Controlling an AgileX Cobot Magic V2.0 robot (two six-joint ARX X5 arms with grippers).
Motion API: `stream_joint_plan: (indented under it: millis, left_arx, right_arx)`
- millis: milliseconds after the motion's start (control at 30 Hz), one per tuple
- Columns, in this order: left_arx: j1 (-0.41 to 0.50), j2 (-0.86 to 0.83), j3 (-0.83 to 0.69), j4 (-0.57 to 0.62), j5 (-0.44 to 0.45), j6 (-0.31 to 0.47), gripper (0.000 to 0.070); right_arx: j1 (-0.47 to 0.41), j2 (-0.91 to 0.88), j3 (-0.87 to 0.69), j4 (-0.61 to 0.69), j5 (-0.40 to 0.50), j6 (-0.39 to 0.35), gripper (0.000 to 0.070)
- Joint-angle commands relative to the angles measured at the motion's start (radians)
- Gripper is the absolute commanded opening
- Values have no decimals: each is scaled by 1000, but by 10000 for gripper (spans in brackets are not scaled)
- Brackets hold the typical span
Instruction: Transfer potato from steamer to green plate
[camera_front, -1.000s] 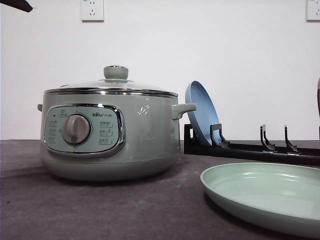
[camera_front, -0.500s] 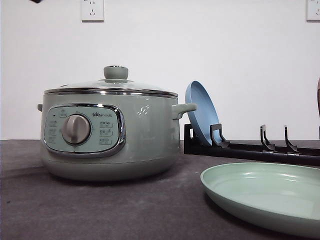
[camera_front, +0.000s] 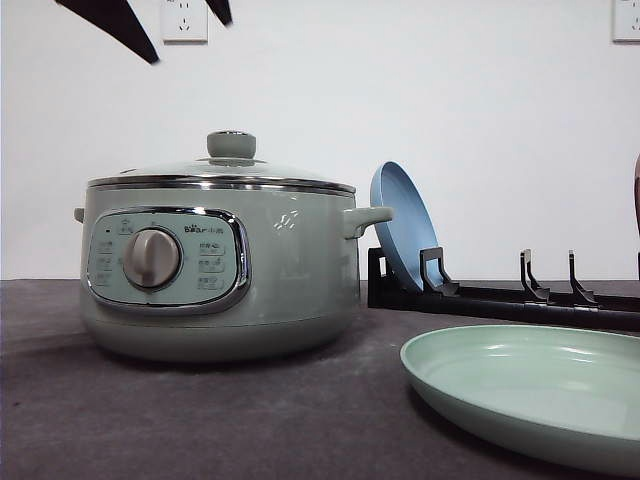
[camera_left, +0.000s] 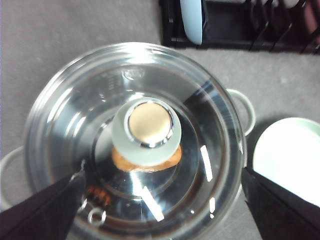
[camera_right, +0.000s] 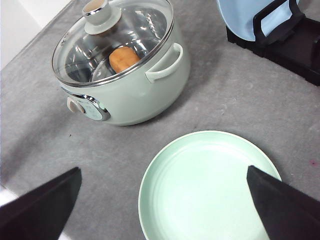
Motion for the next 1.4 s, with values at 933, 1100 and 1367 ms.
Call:
stream_joint_plan:
  millis: [933,1100,1367]
  left_arx:
    - [-59,266,99,53,-80,178,551]
    - [-59,278,99,56,-80,179,548]
    - [-59,299,99,53,-80,178,416]
  right_arx:
    - [3,1,11,9,-3,8,672]
    - [3,1,11,9,-3,8,672]
    - [3,1,11,8,-3,7,672]
